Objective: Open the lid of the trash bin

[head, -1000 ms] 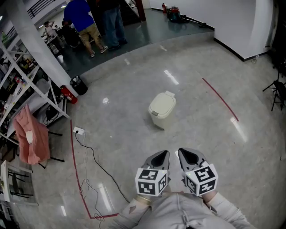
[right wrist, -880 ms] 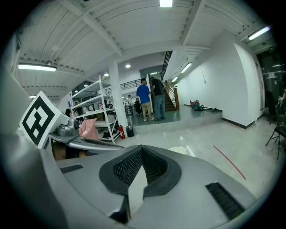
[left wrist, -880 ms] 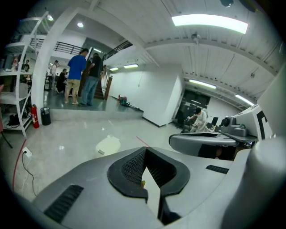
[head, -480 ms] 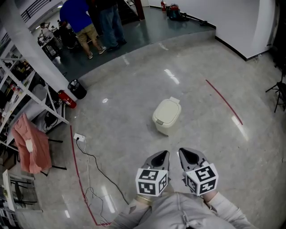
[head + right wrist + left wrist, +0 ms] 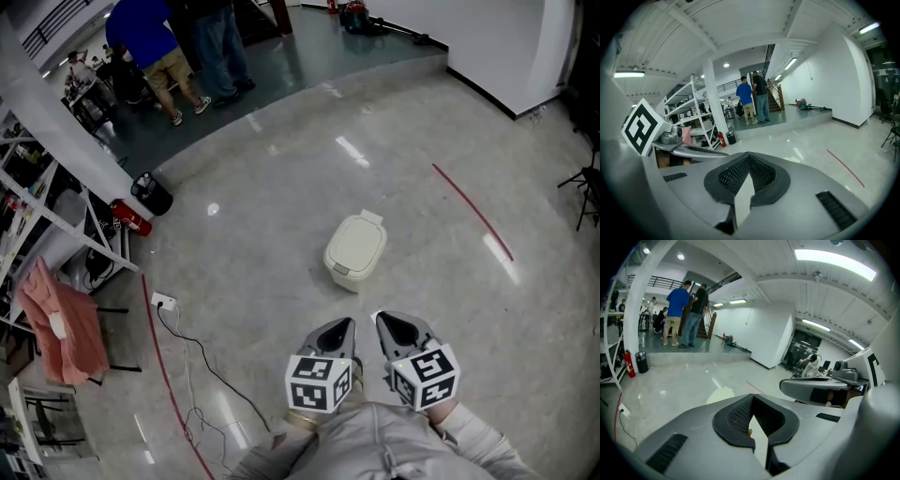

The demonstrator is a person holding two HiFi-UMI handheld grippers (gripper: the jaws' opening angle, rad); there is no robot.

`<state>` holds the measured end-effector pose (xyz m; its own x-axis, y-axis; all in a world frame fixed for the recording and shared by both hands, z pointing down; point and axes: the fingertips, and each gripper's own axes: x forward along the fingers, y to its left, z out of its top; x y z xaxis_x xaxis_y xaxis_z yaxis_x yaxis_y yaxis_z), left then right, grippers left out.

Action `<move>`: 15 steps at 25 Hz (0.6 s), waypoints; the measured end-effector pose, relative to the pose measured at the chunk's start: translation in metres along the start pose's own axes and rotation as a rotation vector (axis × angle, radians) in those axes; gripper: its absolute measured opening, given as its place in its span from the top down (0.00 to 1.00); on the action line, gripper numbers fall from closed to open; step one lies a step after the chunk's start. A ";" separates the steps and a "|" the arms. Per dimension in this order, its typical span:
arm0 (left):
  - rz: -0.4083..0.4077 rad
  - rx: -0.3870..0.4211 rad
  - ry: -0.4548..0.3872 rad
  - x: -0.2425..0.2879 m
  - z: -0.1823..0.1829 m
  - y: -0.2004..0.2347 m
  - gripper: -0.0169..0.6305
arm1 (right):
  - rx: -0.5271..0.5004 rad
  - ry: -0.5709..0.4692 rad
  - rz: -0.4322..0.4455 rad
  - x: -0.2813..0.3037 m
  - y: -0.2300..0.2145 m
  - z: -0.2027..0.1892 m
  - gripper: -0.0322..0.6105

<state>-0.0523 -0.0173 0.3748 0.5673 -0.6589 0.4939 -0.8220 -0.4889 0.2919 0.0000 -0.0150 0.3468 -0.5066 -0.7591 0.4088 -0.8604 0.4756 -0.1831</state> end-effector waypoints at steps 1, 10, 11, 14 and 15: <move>-0.001 -0.002 0.002 0.004 0.002 0.007 0.97 | 0.001 0.002 -0.001 0.007 -0.001 0.002 0.95; -0.010 -0.012 0.058 0.038 0.004 0.048 0.97 | 0.029 0.034 -0.019 0.053 -0.014 0.009 0.95; -0.011 -0.016 0.064 0.042 0.004 0.050 0.97 | 0.035 0.043 -0.018 0.056 -0.017 0.008 0.95; -0.010 -0.030 0.083 0.056 0.000 0.058 0.97 | 0.047 0.066 -0.020 0.066 -0.026 0.003 0.95; -0.007 -0.033 0.090 0.061 -0.003 0.060 0.97 | 0.049 0.069 -0.022 0.070 -0.030 0.001 0.95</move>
<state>-0.0674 -0.0854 0.4247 0.5680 -0.6007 0.5626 -0.8198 -0.4735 0.3221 -0.0094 -0.0824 0.3801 -0.4839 -0.7362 0.4732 -0.8739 0.4354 -0.2163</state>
